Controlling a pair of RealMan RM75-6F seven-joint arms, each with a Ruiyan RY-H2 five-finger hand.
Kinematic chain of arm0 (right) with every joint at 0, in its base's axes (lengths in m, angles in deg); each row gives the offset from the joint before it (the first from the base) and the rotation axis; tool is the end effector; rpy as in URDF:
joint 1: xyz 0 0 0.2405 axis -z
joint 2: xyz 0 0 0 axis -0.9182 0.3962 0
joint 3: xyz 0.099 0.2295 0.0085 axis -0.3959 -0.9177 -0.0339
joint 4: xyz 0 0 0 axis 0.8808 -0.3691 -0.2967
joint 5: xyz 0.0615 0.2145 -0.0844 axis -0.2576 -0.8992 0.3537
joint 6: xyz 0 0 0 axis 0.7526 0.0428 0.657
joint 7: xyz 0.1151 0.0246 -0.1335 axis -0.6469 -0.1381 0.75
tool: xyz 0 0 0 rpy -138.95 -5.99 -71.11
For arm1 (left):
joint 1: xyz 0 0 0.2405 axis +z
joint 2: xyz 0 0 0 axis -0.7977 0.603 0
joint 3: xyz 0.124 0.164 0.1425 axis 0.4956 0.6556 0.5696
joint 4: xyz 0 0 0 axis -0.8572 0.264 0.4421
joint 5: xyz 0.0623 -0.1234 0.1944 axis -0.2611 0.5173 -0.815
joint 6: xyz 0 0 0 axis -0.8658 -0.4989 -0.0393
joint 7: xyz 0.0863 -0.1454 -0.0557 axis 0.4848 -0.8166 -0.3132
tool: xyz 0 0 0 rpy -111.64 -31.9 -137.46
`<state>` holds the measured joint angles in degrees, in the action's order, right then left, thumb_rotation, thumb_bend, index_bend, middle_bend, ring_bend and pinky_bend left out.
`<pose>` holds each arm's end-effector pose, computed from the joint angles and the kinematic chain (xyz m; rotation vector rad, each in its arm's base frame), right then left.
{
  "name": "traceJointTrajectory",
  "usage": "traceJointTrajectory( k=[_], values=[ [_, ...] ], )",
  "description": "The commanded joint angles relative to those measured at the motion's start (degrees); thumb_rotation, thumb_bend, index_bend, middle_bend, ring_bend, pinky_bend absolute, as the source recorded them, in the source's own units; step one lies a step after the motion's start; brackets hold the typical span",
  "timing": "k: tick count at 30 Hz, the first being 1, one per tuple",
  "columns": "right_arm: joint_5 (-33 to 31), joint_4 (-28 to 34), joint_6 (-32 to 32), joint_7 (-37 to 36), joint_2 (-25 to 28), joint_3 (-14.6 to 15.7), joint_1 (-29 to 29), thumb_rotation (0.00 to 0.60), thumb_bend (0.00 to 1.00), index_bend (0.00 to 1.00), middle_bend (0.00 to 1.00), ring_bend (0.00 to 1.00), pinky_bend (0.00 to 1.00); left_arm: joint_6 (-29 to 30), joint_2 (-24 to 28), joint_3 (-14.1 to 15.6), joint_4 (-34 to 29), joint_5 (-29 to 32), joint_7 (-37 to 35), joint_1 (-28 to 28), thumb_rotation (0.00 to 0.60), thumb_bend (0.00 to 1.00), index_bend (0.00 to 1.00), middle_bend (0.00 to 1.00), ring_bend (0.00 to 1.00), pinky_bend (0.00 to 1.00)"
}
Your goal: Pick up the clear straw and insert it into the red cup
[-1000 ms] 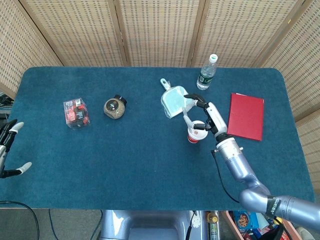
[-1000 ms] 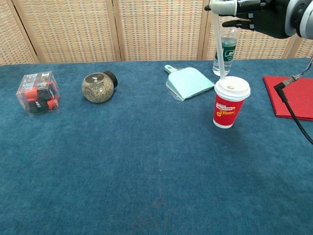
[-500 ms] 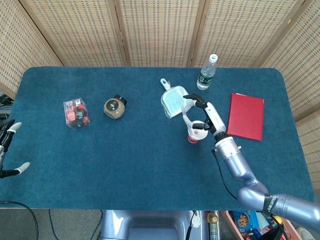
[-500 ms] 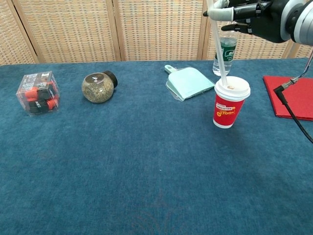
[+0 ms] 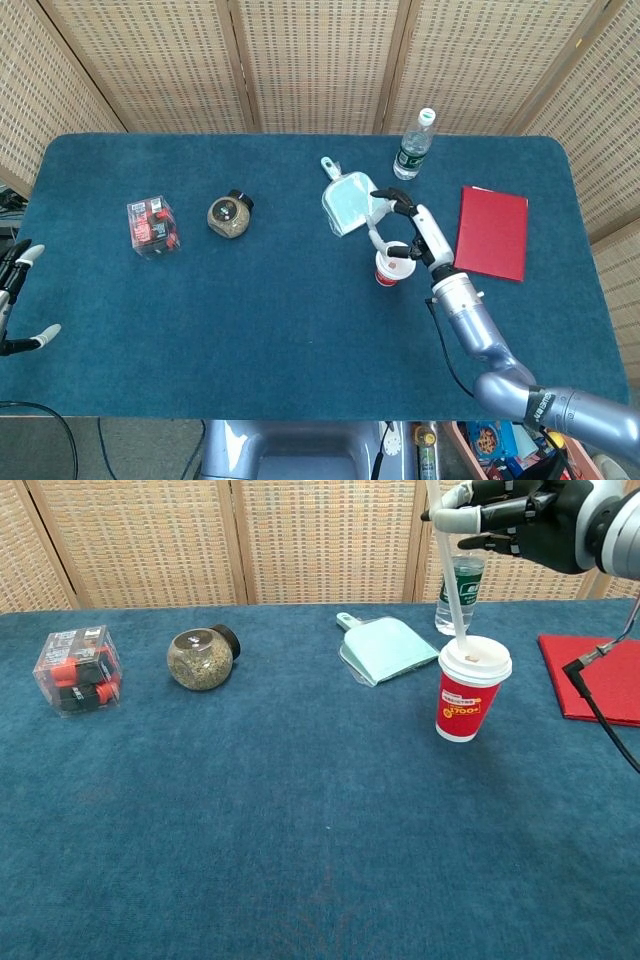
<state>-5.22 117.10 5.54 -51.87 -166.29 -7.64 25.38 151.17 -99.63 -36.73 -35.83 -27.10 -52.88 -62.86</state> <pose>-0.0961 -0.4241 0.0351 1.1696 -1.8917 1.6730 -0.2676 0.2408 0.1905 -1.4400 -0.9272 -0.8578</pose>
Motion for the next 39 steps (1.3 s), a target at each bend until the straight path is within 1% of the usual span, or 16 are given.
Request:
traceJointTrajectory(
  k=[1,23,31,39],
  values=[
    [0.06,-0.35,0.33,0.09,-0.25,0.04,0.01,0.6,0.52,0.69,0.25,0.0,0.07,0.0,-0.02,-0.02,0.04,0.07,0.02,0.0,0.6,0.2,0.0,0.0,0.0,0.0],
    [0.94,-3.13,2.25,-0.82,-2.05,-0.54,0.45,0.6,0.52,0.69,0.25,0.0,0.07,-1.07,-0.81,-0.12,0.7,0.94,0.0,-0.49,0.6,0.2,0.0,0.0,0.0,0.0],
    [1.48,-5.01,2.78,-1.35,-3.16,0.11,0.97,0.6,0.52,0.69,0.25,0.0,0.07,-1.32,-0.92,-0.15,0.98,1.08,-0.18,-0.62,0.6,0.2,0.0,0.0,0.0,0.0],
    [4.22,-7.61,3.43,-3.16,-4.26,1.33,1.68,0.6,0.52,0.69,0.24,0.0,0.07,-1.72,-1.22,-0.14,1.2,1.37,-0.06,-0.8,0.6,0.2,0.0,0.0,0.0,0.0]
  ],
)
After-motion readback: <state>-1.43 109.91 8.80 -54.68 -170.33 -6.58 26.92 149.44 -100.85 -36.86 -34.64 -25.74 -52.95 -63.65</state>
